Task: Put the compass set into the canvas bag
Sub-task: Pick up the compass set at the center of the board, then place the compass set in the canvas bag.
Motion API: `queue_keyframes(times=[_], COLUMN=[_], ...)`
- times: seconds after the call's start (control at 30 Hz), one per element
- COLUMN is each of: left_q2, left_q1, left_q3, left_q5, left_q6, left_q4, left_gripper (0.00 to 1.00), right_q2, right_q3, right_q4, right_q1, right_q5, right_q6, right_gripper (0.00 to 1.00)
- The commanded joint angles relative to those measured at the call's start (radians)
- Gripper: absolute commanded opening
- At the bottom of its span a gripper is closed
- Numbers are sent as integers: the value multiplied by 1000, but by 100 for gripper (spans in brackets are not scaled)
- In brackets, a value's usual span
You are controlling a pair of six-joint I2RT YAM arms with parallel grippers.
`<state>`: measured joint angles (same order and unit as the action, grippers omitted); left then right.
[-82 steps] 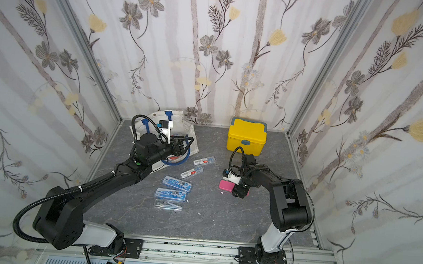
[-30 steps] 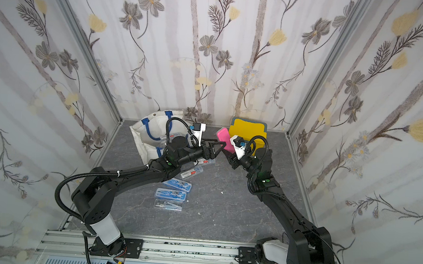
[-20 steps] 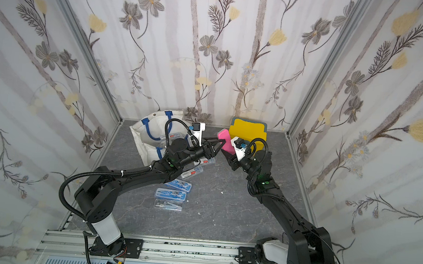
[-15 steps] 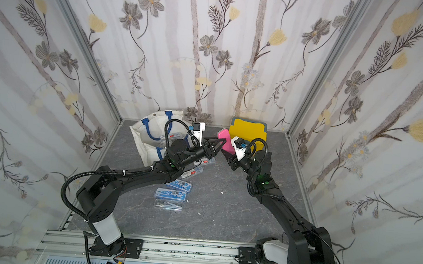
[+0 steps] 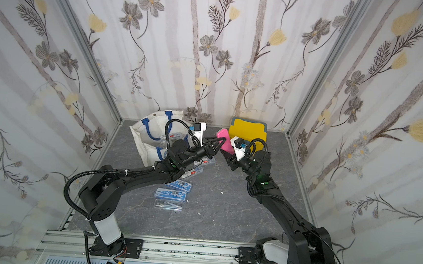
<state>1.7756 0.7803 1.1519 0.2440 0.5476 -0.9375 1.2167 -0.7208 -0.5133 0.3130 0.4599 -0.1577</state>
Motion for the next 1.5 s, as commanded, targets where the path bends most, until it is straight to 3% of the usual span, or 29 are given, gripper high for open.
queue_keyframes(times=[0.0, 0.13, 0.33, 0.47, 0.53, 0.73, 1.13, 1.47], left_q2=[2, 3, 0, -11, -22, -47, -147, -278], left_q1=[3, 5, 5, 5, 1, -19, -101, -189], left_q3=[3, -11, -17, -17, -2, 75, 112, 114], left_q5=[6, 7, 7, -10, -22, -62, -161, -289], left_q6=[-6, -6, -16, -48, -77, -167, -289, -457], left_q4=[-84, -115, -126, -108, -53, 131, 261, 389], left_gripper=[22, 15, 13, 13, 13, 13, 12, 13], right_q2=[-4, -3, 3, -1, -13, -90, -187, -170], right_q3=[-3, -4, -5, -2, 4, 52, 139, 168], right_q4=[-49, -48, -48, -32, -25, -24, -28, -40], right_q1=[2, 3, 2, 3, 3, 2, -9, -20], right_q5=[10, 10, 8, 6, 1, -65, -161, -170], right_q6=[12, 13, 17, 15, 11, 12, 36, 56], right_gripper=[45, 46, 50, 69, 100, 100, 100, 100])
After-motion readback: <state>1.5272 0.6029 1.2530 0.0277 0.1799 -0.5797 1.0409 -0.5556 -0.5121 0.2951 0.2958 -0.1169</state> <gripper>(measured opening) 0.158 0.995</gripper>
